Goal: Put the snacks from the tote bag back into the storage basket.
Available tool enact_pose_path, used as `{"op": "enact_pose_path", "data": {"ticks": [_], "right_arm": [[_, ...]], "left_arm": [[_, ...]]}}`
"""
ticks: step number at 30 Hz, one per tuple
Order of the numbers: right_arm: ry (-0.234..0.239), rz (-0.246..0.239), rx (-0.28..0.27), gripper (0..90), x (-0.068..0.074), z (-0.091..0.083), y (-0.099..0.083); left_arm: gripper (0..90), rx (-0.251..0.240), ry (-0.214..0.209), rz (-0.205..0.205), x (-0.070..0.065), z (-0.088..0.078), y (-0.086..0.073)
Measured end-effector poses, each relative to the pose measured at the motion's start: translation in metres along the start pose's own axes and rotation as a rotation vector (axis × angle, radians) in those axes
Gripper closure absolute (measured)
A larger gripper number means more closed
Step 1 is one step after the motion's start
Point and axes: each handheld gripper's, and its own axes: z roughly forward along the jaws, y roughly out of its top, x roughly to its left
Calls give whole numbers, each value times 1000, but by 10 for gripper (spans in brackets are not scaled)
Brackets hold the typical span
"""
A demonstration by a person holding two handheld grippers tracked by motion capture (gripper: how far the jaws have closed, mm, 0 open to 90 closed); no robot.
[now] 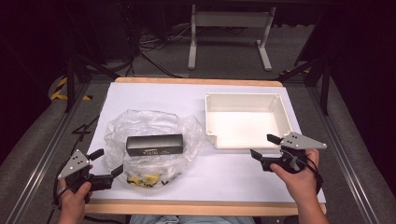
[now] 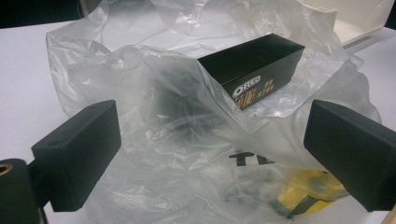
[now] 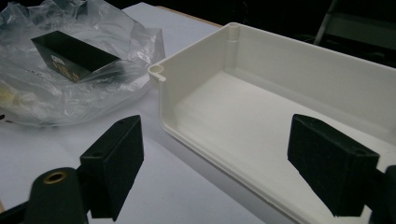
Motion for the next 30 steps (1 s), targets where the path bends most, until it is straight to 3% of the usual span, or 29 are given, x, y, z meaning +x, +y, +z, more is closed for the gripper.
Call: {"op": "enact_pose_path", "data": {"ticks": [5, 7, 17, 24, 30], "right_arm": [[13, 6, 9, 168, 3, -4, 13], [21, 35, 15, 155, 4, -4, 16], [26, 36, 31, 138, 4, -2, 26], [68, -4, 25, 132, 7, 2, 38], [162, -96, 23, 121, 15, 13, 58]], "left_arm": [[48, -2, -2, -4, 1, 1, 0], [48, 0, -3, -3, 1, 1, 0], [49, 1, -4, -2, 2, 1, 0], [49, 0, -3, -6, 2, 1, 0], [49, -3, -4, -3, 1, 1, 0]]}}
